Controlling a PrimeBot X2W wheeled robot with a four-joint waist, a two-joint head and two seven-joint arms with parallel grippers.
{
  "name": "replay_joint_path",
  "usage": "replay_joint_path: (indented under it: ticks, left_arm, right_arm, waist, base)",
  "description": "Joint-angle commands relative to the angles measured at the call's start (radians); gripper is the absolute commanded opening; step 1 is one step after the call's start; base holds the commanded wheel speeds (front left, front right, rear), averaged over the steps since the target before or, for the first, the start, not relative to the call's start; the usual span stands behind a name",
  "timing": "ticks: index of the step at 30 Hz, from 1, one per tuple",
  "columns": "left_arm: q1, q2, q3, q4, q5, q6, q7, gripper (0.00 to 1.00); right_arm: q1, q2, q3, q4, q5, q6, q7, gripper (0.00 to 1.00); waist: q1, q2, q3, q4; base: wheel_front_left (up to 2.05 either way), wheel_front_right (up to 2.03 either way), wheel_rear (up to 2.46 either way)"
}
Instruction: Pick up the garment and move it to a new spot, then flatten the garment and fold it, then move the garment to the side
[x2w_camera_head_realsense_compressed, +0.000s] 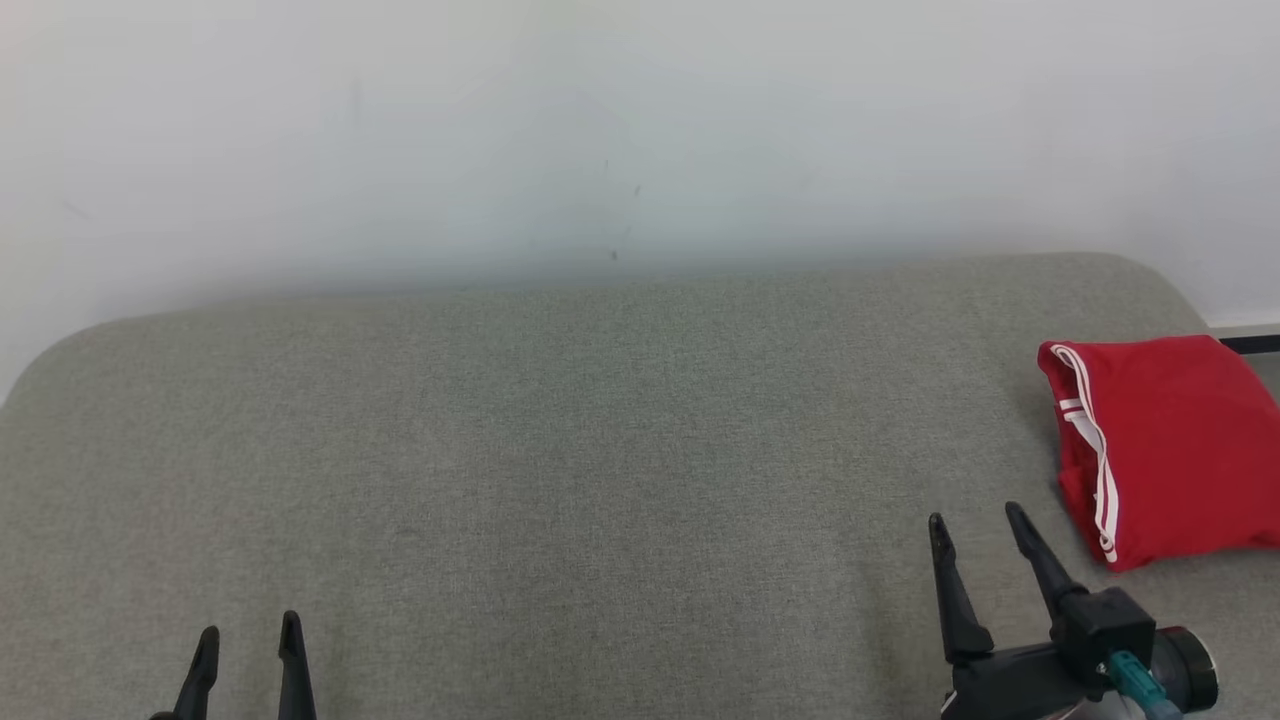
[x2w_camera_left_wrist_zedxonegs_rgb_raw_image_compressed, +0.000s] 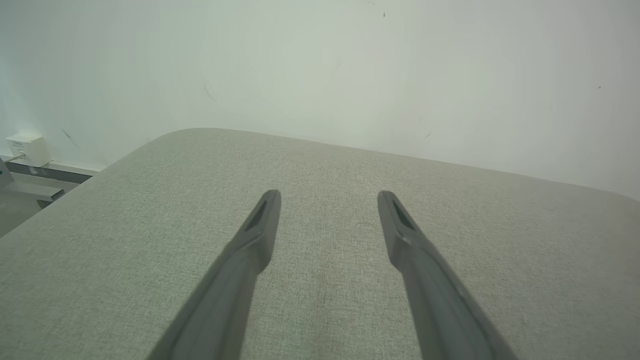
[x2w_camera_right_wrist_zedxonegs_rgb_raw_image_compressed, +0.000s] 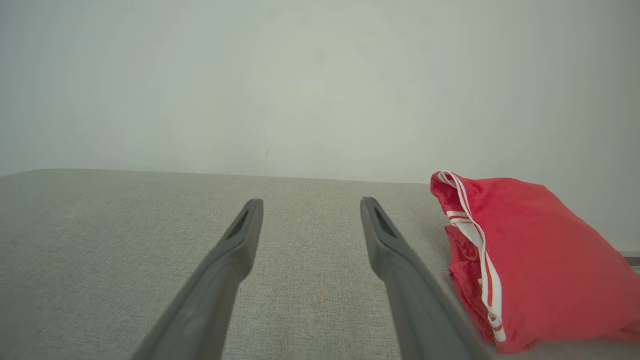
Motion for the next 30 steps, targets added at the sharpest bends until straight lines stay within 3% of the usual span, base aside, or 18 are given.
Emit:
replay_joint_path:
  ticks: [1, 30]
  left_arm:
    - [0.015, -0.001, 0.002, -0.002, -0.008, 0.005, 0.0, 1.0]
    - [0.011, -0.001, -0.017, -0.032, -0.014, 0.004, 0.0, 1.0]
  right_arm:
    - [0.019, 0.007, 0.005, -0.006, -0.002, -0.003, -0.005, 1.0]
    - [0.059, 0.016, 0.035, -0.013, 0.056, -0.003, -0.005, 1.0]
  waist:
    - [0.0001, 0.0001, -0.002, -0.002]
    - [0.0001, 0.0001, 0.004, -0.005]
  base:
    - [0.0, 0.0, 0.0]
    - [0.0, 0.0, 0.0]
